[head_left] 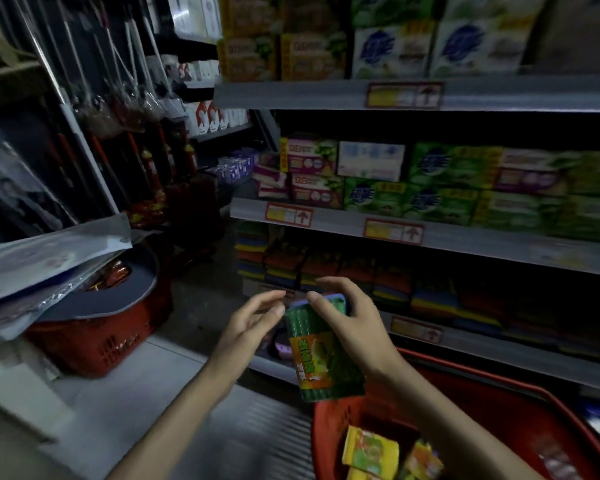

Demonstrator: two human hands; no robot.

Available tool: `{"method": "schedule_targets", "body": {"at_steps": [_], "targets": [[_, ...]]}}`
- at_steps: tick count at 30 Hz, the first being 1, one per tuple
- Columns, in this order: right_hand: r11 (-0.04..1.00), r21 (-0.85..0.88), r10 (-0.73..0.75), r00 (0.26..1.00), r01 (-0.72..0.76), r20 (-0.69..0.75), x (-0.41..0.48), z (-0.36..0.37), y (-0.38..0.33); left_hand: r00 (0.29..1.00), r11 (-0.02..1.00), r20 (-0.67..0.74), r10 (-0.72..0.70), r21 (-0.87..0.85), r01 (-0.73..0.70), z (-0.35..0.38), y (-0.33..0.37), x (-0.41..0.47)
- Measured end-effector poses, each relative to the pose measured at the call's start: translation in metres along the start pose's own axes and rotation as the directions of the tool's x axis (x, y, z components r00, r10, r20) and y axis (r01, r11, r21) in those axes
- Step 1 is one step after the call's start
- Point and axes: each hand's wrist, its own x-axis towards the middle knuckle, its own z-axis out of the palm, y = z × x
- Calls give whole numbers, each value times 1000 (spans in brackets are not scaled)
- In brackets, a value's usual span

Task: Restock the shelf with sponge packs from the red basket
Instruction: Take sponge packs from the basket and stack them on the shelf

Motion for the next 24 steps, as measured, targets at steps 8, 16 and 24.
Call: {"method": "schedule_targets", "body": {"at_steps": [8, 16, 24], "targets": [[978, 174, 126, 991, -116, -48, -64, -84, 10, 903, 973, 372, -216, 11, 229, 93, 8, -39], [755, 435, 488, 863, -492, 128, -57, -98, 75, 852, 897, 397, -341, -134, 421, 128, -62, 14], [882, 194, 406, 902, -429, 148, -69, -112, 78, 875, 869, 361, -321, -256, 424, 131, -70, 61]]}}
